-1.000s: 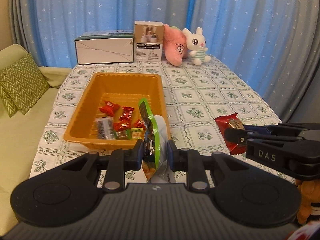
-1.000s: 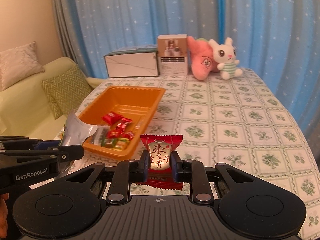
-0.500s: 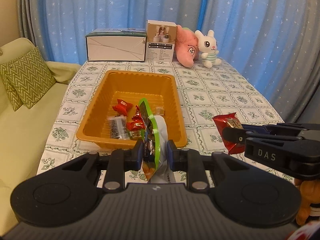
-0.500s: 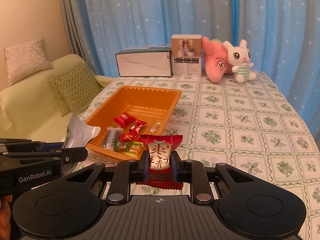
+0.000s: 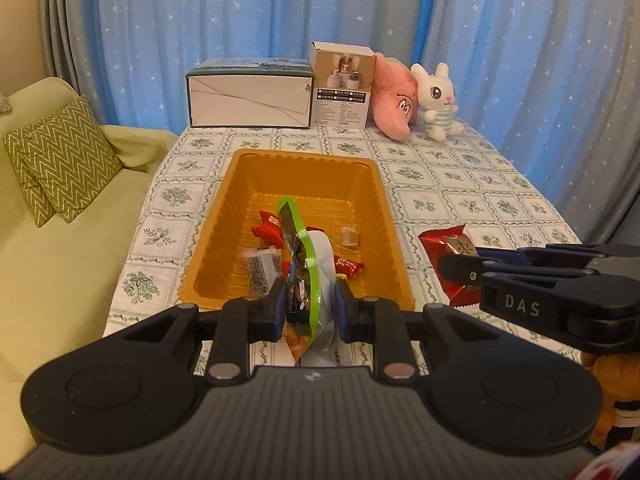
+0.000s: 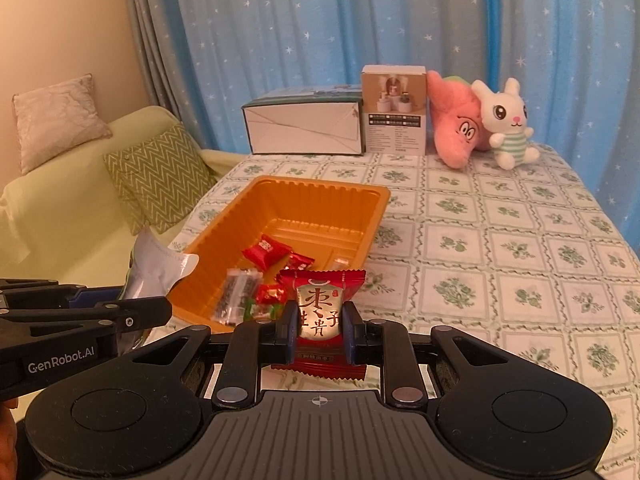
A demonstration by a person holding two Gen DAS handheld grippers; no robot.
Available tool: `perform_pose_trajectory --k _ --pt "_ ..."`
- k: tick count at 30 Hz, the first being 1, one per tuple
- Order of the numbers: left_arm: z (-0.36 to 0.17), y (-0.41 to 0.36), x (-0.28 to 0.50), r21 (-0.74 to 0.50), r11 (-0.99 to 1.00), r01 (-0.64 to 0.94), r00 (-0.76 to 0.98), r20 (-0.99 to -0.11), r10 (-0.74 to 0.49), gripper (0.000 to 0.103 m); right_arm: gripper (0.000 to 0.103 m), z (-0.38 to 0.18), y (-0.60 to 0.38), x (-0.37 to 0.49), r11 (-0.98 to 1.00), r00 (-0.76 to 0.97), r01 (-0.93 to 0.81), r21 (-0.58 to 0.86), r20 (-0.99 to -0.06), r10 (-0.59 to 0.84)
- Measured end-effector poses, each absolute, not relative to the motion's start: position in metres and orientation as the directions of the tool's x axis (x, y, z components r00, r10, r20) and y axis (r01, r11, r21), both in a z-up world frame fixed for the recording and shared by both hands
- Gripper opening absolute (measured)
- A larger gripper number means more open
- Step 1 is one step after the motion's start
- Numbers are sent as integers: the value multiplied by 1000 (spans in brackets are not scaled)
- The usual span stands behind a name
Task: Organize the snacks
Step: 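Carry both candies over the orange tray, then open both tools to drop the candies into the orange tray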
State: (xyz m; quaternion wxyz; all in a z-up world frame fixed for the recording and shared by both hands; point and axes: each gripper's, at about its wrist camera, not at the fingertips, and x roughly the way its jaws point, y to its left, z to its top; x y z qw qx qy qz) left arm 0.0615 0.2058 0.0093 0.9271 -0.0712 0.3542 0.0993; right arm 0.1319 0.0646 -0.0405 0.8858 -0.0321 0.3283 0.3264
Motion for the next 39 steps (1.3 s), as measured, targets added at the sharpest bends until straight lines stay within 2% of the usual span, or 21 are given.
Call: perform_pose_trajectory --k 17,39 --pt "5 251 117 -31 977 -209 717 -684 132 22 23 -46 109 180 773 532 -602 199 -623 574" --pt "-29 288 208 31 991 -128 675 -729 110 22 23 -76 154 264 782 496 -580 228 -663 561"
